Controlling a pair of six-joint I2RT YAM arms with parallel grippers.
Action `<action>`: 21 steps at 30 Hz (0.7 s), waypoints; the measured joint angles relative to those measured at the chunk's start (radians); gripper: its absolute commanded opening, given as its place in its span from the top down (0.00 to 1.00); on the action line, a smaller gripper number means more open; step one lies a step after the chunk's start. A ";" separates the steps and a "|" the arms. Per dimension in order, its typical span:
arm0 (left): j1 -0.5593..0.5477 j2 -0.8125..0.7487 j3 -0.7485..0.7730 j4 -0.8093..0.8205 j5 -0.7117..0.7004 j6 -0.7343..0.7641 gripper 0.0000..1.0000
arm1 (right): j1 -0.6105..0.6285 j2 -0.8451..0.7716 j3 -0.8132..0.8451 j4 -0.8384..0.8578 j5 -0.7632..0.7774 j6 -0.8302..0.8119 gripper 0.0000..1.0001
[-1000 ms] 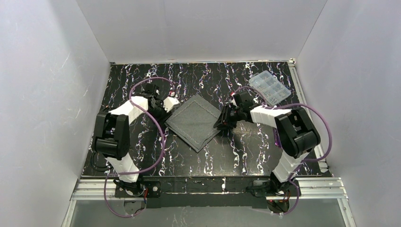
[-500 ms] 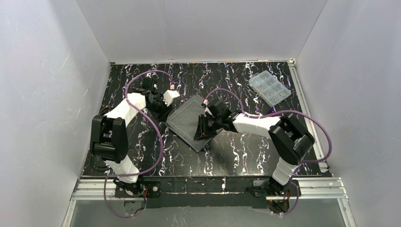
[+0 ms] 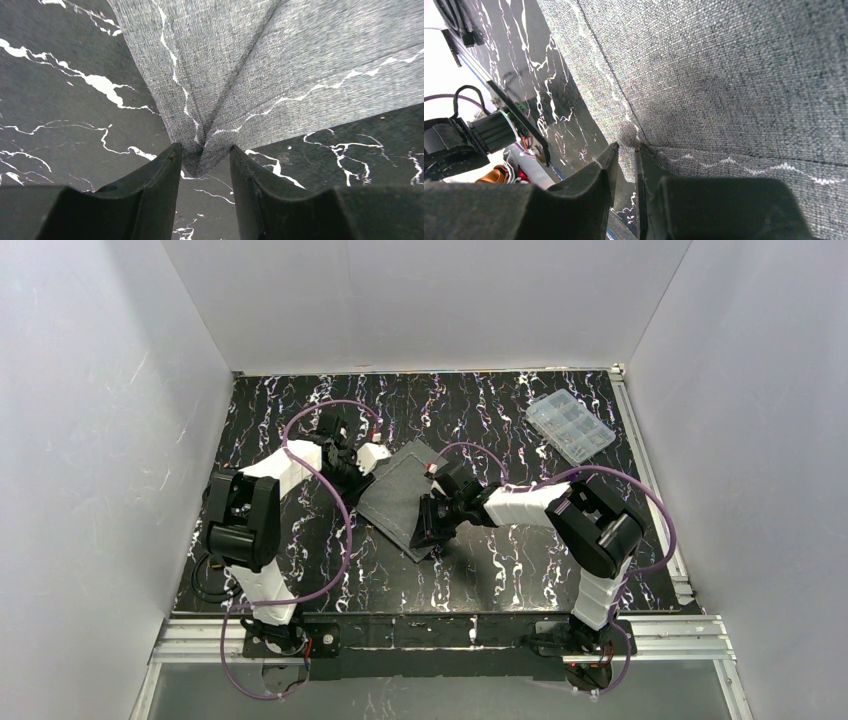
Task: Fold the napkin into a case and place the utensils inside
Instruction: Smooth out the upper triangle-folded napkin at the center of the board.
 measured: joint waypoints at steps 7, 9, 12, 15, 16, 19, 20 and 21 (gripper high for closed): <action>0.000 0.003 -0.061 0.064 -0.056 0.043 0.61 | 0.001 0.001 -0.004 0.017 -0.016 0.003 0.72; 0.000 0.003 -0.062 0.069 -0.060 0.045 0.61 | 0.001 0.001 -0.004 0.019 -0.026 0.005 0.70; 0.000 0.003 -0.062 0.072 -0.062 0.044 0.61 | 0.001 -0.003 -0.003 0.011 -0.032 0.001 0.68; 0.000 0.001 -0.061 0.068 -0.061 0.040 0.61 | -0.009 -0.028 0.011 -0.036 -0.036 -0.008 0.64; 0.000 0.000 -0.061 0.065 -0.060 0.040 0.60 | -0.016 -0.045 0.018 -0.053 -0.037 -0.014 0.60; 0.000 -0.012 -0.058 0.031 -0.052 0.040 0.59 | -0.059 -0.105 0.034 -0.087 -0.047 -0.031 0.51; 0.000 -0.021 -0.052 0.007 -0.045 0.040 0.59 | -0.081 -0.128 0.036 -0.095 -0.048 -0.034 0.50; 0.000 -0.028 -0.045 -0.009 -0.040 0.040 0.58 | -0.104 -0.149 0.036 -0.100 -0.050 -0.037 0.50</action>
